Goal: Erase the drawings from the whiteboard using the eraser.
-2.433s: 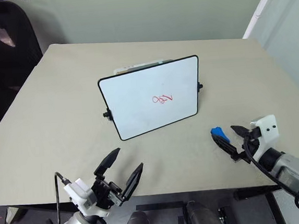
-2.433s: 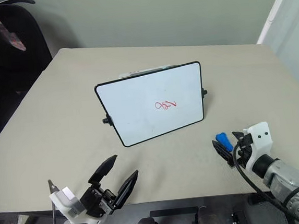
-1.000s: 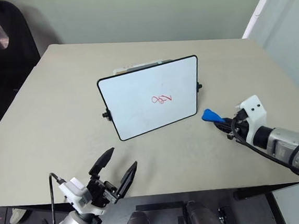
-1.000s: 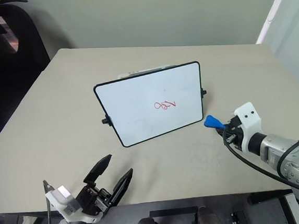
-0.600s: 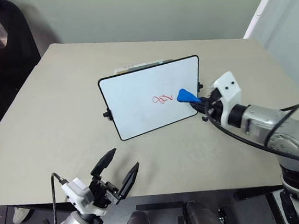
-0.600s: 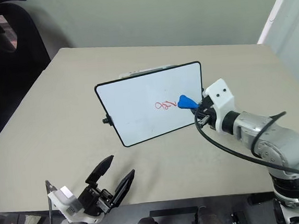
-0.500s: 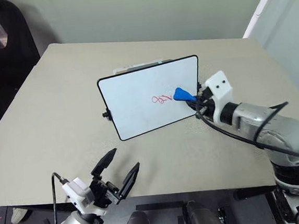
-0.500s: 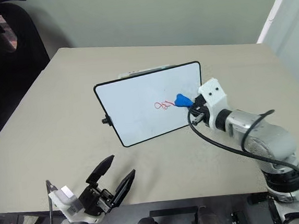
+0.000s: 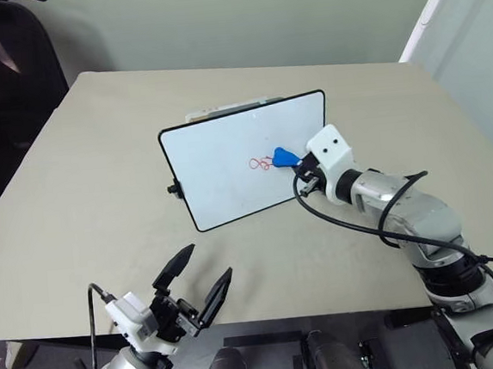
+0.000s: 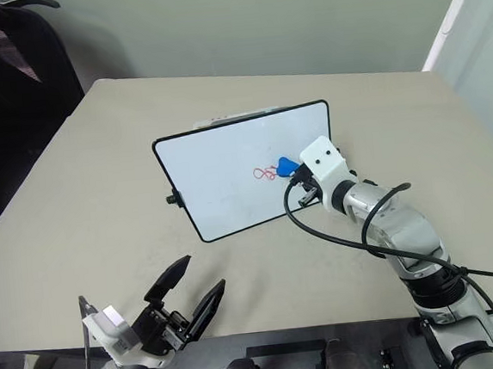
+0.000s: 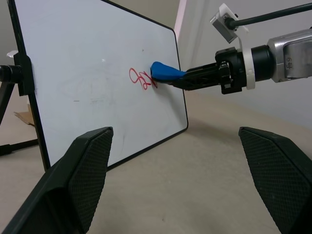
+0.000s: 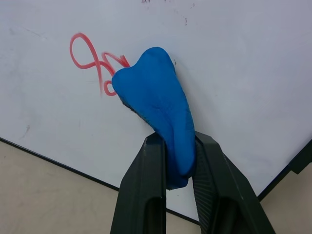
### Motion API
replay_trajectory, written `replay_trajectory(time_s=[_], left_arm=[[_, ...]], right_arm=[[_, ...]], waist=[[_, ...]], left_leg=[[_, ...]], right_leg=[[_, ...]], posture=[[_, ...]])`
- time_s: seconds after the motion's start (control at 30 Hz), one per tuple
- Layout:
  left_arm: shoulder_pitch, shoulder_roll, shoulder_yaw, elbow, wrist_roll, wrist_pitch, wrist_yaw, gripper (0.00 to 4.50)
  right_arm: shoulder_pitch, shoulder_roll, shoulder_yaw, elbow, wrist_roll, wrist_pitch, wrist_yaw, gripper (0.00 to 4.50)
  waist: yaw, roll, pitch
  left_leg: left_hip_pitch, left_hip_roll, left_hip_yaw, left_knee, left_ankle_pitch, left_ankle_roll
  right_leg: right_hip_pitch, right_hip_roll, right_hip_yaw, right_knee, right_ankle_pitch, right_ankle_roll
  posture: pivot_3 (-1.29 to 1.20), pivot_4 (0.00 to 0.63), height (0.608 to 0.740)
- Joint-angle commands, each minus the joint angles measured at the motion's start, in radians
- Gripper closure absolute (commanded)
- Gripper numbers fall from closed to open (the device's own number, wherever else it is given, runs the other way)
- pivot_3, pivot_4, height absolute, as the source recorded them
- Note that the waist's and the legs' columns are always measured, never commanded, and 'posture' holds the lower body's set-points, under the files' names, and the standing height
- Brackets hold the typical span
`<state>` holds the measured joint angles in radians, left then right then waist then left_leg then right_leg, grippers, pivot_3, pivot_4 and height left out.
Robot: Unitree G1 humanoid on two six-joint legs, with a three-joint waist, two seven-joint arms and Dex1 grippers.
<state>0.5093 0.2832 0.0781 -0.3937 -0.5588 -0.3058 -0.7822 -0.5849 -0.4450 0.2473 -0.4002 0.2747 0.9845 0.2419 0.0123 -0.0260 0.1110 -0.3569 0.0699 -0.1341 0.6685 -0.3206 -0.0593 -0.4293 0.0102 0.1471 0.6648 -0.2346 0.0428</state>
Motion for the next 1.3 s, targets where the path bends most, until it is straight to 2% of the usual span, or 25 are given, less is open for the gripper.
replay_trajectory(time_s=[0.03,0.47,0.93,1.3], left_arm=[[0.007,-0.004,-0.002,-0.036,-0.001,-0.016,0.0,0.0],[-0.007,-0.001,0.011,-0.022,-0.01,-0.009,0.005,0.0],[-0.014,-0.001,0.011,-0.016,-0.009,-0.008,0.005,0.0],[-0.007,0.0,0.017,-0.02,-0.014,-0.01,0.002,0.0]], right_arm=[[-0.008,0.001,0.016,0.019,-0.046,0.01,-0.001,4.08],[0.01,-0.02,0.025,0.026,-0.085,0.04,0.046,4.08],[-0.099,0.022,-0.031,0.021,-0.108,0.003,0.041,4.08],[0.044,-0.035,0.062,0.057,-0.163,-0.016,0.073,4.08]], waist=[[0.0,0.0,0.0],[0.0,0.0,0.0],[-0.005,0.0,0.0],[-0.003,0.0,0.0]], left_leg=[[0.0,0.0,0.0,0.0,0.0,0.0],[0.0,0.0,0.0,0.0,0.002,-0.003],[0.0,0.0,0.0,0.0,0.002,-0.003],[0.0,0.0,0.0,0.0,0.002,-0.003]], right_leg=[[0.0,0.0,0.0,0.0,0.0,0.0],[0.0,0.0,0.0,0.0,0.001,0.0],[0.0,0.0,0.0,0.001,0.001,-0.001],[0.0,0.0,0.0,0.0,0.001,-0.001]], posture=[[0.0,0.15,0.74],[0.0,0.15,0.74],[0.0,0.15,0.74],[0.0,0.15,0.74]])
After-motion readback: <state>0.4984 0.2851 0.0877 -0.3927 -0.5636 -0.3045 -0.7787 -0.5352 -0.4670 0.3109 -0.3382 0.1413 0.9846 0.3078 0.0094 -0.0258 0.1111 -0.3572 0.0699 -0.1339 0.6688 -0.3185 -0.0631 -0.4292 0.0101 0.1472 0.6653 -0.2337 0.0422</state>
